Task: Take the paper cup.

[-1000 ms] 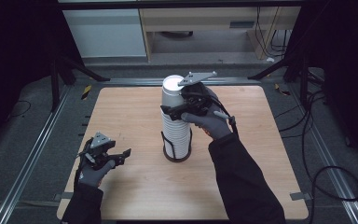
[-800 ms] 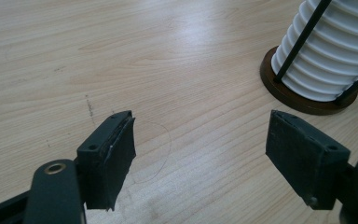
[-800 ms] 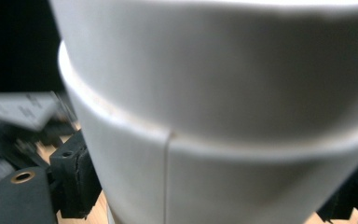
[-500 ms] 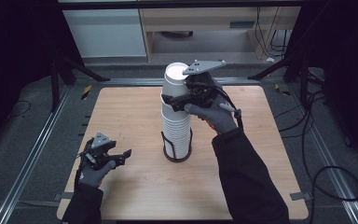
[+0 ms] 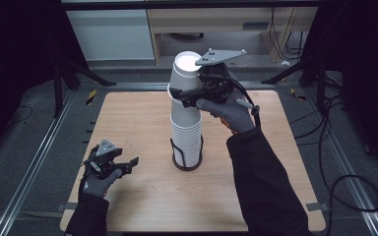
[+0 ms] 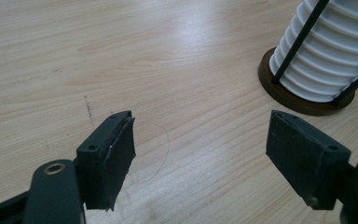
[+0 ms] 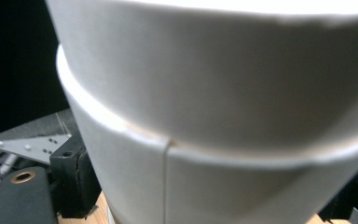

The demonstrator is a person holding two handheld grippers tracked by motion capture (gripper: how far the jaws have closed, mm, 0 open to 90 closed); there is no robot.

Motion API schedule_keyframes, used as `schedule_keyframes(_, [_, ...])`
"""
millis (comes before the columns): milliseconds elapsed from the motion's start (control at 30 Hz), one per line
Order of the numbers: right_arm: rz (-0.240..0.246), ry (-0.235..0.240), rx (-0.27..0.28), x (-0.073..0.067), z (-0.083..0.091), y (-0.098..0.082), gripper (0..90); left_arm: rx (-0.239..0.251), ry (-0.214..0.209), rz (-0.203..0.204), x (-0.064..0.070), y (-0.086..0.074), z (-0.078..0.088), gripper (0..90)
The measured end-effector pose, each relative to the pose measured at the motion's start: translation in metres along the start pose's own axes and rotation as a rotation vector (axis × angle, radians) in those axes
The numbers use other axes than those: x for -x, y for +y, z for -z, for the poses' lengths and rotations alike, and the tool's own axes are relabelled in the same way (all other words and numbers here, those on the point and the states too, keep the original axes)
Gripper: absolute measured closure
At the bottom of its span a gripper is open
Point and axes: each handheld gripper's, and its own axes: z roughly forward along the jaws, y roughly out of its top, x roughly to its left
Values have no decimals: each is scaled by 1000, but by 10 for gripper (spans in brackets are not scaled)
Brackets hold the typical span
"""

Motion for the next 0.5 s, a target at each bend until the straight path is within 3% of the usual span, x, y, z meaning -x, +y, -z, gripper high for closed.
schedule_keyframes(200, [28,-5,19,-1,11,13,146,0,-2,2,0,0,0,229])
schedule_keyframes(500, [39,-40,21,9,39,10,145,2,-4,-3,1,1,2,229])
